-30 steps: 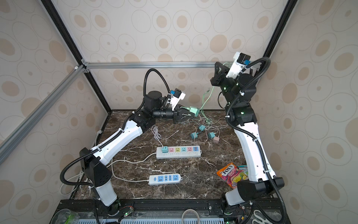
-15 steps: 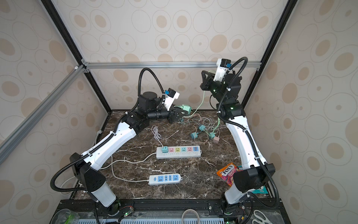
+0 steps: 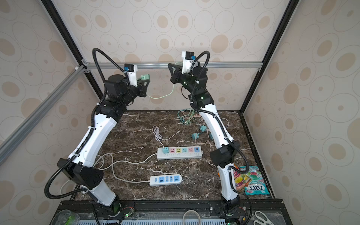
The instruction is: Insert the plug
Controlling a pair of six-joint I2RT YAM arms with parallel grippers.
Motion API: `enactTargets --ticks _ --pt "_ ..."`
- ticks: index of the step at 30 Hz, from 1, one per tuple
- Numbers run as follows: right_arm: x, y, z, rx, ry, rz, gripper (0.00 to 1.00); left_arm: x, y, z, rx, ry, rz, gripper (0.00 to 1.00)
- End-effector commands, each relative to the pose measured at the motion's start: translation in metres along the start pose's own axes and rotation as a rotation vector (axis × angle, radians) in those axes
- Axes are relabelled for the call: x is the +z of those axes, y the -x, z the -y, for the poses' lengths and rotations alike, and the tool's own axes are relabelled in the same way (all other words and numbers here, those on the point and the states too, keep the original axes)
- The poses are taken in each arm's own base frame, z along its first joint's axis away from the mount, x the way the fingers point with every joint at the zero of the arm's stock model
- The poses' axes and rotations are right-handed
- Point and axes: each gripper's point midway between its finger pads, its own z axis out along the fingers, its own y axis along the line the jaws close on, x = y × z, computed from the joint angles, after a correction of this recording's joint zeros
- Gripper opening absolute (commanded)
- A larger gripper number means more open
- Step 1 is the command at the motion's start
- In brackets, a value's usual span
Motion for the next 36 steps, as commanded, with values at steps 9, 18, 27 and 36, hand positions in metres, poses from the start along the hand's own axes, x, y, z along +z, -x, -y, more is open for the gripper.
enactTargets --ticks 9,18,27,36 --pt "0.026 -0.173 0.021 0.216 0.074 -0.304 0.10 -0.007 -0.046 -0.068 0.093 0.301 -0.047 0.00" --pt "-0.061 -0.311 0.078 0.159 -0.215 -0.836 0.63 -0.002 -0.155 -0.080 0.100 0.319 -0.305 0.00" --pt "-0.125 -0.288 0.080 -0.037 -0.301 -0.878 1.00 0.009 -0.179 -0.072 0.100 0.256 -0.364 0.00" --pt "-0.183 -0.253 0.085 -0.210 -0.446 -0.827 1.00 0.013 -0.210 -0.017 0.244 -0.030 -0.448 0.00"
